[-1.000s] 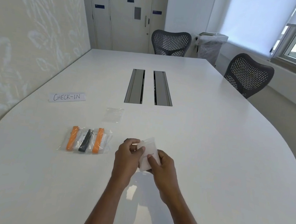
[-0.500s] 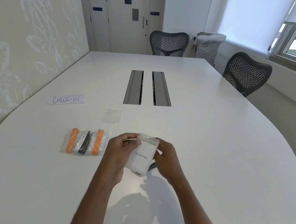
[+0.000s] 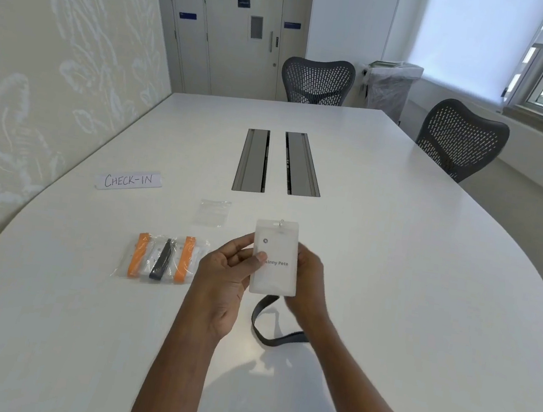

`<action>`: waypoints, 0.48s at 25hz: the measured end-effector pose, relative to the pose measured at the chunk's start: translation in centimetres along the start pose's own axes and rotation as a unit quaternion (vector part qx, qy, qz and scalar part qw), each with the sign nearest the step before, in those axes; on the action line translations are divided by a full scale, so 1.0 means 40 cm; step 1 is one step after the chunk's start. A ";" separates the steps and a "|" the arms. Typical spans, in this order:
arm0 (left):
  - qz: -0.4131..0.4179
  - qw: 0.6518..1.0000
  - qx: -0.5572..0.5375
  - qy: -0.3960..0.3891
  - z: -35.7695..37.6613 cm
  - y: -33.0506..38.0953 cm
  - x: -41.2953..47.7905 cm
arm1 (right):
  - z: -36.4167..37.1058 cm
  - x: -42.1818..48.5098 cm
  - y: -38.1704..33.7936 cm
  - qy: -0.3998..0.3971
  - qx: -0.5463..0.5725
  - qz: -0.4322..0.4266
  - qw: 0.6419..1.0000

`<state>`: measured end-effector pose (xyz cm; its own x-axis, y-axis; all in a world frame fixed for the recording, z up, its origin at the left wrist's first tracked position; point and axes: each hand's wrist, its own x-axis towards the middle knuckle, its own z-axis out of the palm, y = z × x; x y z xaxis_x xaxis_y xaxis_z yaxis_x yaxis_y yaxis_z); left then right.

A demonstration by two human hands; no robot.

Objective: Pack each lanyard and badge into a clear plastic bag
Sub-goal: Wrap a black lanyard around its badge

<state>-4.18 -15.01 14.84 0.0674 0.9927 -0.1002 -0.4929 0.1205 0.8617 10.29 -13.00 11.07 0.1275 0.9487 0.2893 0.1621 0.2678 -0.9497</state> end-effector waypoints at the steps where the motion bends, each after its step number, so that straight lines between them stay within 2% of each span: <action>1: 0.005 1.000 -0.008 0.018 0.001 0.003 0.006 | 0.014 -0.026 0.006 -0.013 -0.007 -0.001 1.000; 7: 0.044 0.996 0.006 0.082 -0.004 -0.005 0.029 | 0.078 -0.141 0.014 -0.041 0.026 0.087 0.995; 12: 0.079 0.988 0.050 0.122 -0.004 -0.026 0.034 | 0.048 -0.167 -0.033 -0.071 0.067 0.135 0.986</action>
<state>-3.70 -13.77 13.71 -0.2205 0.9732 -0.0658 -0.3921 -0.0266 0.9195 7.37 -19.35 10.15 0.0076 0.9999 0.0129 0.0096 0.0128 -0.9999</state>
